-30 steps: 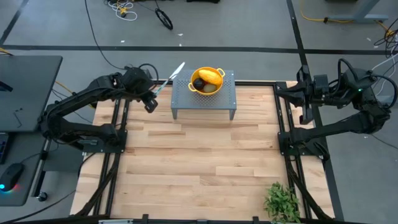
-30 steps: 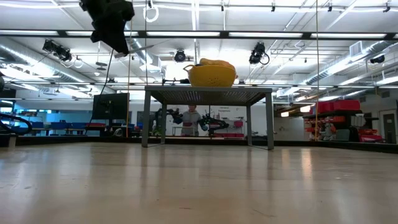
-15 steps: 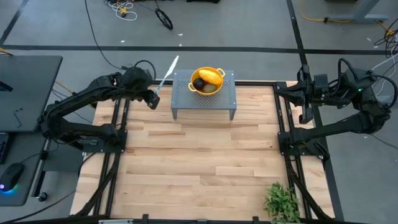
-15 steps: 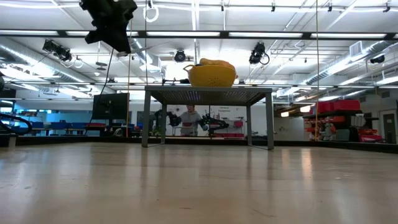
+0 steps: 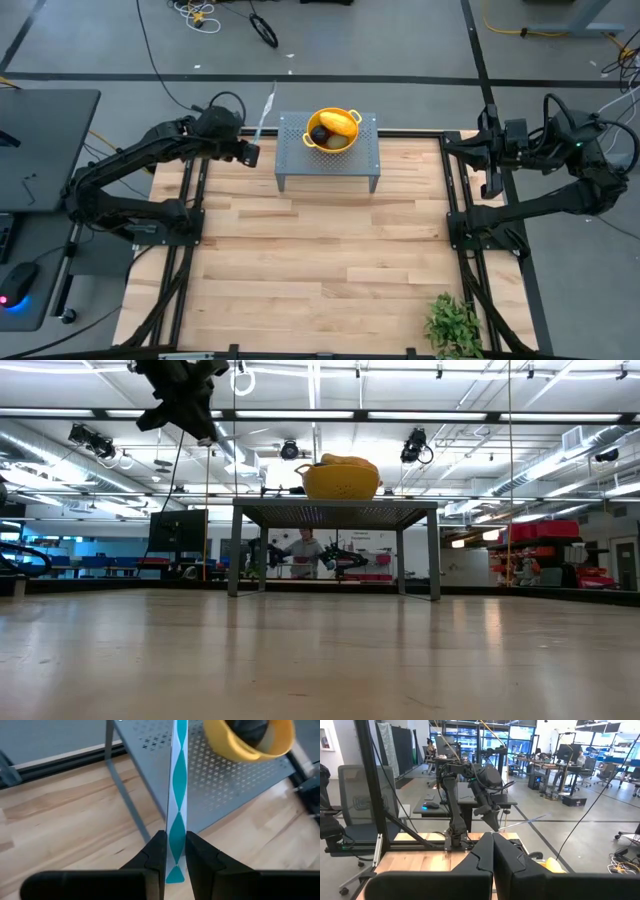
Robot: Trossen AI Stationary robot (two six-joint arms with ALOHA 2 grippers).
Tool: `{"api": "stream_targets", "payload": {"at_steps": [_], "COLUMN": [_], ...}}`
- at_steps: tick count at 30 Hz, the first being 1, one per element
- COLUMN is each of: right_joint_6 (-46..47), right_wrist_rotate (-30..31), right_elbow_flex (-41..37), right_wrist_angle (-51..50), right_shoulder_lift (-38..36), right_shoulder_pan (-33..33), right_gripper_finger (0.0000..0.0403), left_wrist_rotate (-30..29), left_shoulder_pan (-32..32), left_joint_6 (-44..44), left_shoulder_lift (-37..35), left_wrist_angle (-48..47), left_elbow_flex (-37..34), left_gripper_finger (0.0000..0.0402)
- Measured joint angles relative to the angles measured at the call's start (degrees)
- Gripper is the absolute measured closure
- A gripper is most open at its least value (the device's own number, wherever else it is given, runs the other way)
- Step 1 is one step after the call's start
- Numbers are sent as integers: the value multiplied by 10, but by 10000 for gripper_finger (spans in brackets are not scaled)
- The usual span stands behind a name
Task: Pick & Place Fruit
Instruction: Put the green table knife to the left of the colander bowl on the shelf
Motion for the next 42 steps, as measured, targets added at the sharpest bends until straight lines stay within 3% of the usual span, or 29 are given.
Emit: {"api": "stream_targets", "payload": {"at_steps": [8,14,25,36,42], "right_joint_6": [0,0,0,-4,-4], "right_wrist_rotate": [0,0,0,0,0], "right_elbow_flex": [0,0,0,0,0], "right_wrist_angle": [0,0,0,0,0], "right_shoulder_lift": [2,9,18,19,21], "right_shoulder_pan": [0,0,0,0,0], "right_gripper_finger": [402,402,402,402,402], "left_wrist_rotate": [6,46,47,43,53], "left_shoulder_pan": [-3,-5,-6,-8,-18], "left_joint_6": [-21,-33,-44,-140,-209], "left_shoulder_lift": [14,49,100,125,129], "left_wrist_angle": [35,73,123,119,175], "left_elbow_flex": [0,0,0,-10,-46], "left_gripper_finger": [342,342,342,342,342]}}
